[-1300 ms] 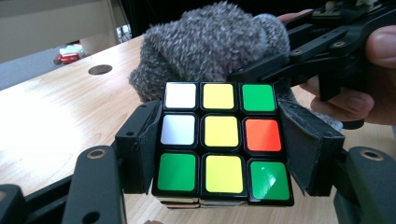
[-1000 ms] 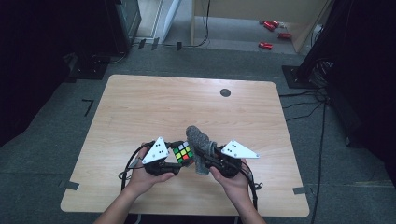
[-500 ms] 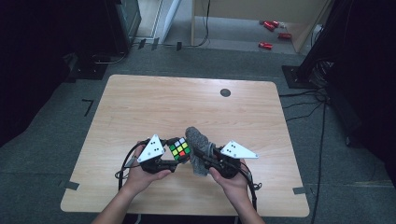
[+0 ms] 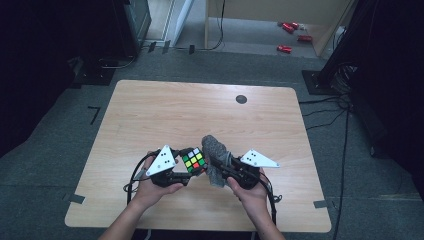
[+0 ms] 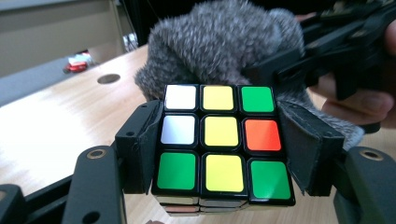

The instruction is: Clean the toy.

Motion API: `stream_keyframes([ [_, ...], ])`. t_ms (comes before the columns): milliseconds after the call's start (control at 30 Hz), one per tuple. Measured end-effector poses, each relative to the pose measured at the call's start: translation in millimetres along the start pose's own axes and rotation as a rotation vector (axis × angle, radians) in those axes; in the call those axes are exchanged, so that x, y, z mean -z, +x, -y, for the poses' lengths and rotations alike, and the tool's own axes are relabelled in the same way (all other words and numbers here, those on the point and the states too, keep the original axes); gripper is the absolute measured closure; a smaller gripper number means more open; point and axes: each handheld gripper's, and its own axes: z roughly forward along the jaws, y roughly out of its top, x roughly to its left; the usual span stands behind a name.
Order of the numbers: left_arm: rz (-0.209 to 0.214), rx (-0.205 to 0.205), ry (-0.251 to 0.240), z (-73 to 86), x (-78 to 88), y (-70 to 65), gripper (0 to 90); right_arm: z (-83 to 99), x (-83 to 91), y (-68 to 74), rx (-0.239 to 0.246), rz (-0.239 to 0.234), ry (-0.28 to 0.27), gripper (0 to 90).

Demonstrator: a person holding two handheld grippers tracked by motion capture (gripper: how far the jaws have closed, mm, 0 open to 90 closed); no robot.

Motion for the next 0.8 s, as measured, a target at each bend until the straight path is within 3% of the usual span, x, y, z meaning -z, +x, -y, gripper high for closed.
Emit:
stream_keyframes([
  [67,0.001,-0.010,0.022,2.3,-3.4,-1.6,35.7,-2.4,0.5,5.6,0.013,-0.011,-0.004,66.2],
  [167,0.009,-0.008,0.013,1.7,-4.4,-4.2,35.7,-6.5,2.1,11.3,0.036,-0.010,-0.016,66.0],
  [333,0.019,-0.009,-0.016,-1.3,-0.3,-4.6,35.8,-2.2,0.7,0.7,-0.013,-0.007,-0.022,65.7],
  [500,0.029,0.073,-0.068,-2.1,7.5,6.9,35.9,6.9,-3.9,-8.4,-0.015,0.016,0.017,65.6],
  [667,0.015,0.179,-0.154,-5.8,21.5,21.0,35.8,18.6,-10.6,-13.8,0.010,0.040,0.068,65.4],
  [733,0.027,0.198,-0.166,-7.1,24.3,23.0,35.9,24.2,-15.9,-10.2,0.033,0.030,0.085,65.3],
  [800,0.020,0.194,-0.162,-7.7,23.6,21.4,35.8,28.2,-22.2,-1.6,0.096,0.020,0.097,64.7],
])
